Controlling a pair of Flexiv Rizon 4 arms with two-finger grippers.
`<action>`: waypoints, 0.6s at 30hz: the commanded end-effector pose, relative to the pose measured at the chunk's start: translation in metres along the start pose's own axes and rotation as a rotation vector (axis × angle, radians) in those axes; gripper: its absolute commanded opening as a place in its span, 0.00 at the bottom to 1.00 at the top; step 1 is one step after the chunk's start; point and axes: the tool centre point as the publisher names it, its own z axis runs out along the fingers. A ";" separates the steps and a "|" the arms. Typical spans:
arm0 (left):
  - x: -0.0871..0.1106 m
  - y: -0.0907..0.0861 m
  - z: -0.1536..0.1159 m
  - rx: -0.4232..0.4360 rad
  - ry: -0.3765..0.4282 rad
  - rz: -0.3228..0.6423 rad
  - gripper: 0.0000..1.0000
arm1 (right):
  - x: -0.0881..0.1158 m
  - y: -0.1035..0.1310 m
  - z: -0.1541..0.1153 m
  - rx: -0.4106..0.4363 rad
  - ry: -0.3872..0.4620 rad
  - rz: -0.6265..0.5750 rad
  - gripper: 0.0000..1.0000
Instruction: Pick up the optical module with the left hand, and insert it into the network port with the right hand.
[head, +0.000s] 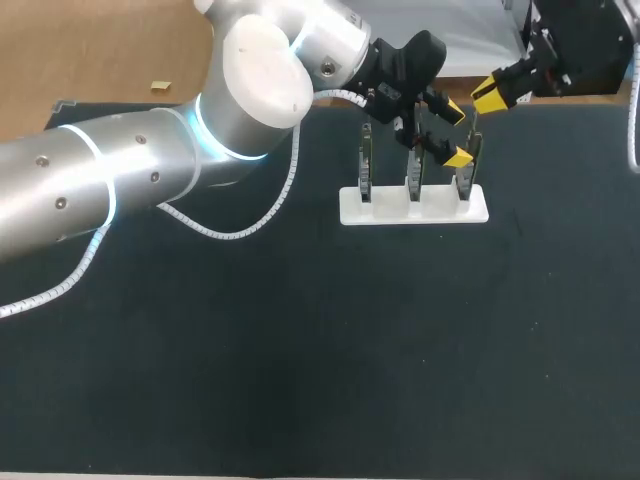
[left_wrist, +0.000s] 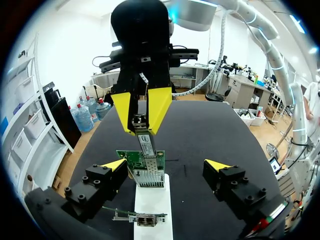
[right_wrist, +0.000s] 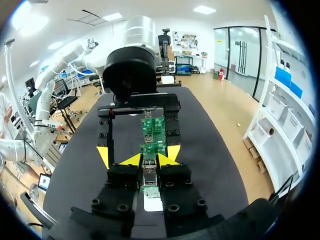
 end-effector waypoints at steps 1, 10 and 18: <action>-0.001 0.001 0.000 0.002 0.005 -0.001 1.00 | 0.001 0.000 0.001 0.003 0.000 0.002 0.00; -0.001 0.001 0.000 0.002 0.005 -0.001 1.00 | 0.005 0.001 0.004 0.001 0.004 0.009 0.00; -0.001 0.001 0.000 0.002 0.005 -0.001 1.00 | 0.007 0.001 0.005 -0.002 0.008 0.015 0.00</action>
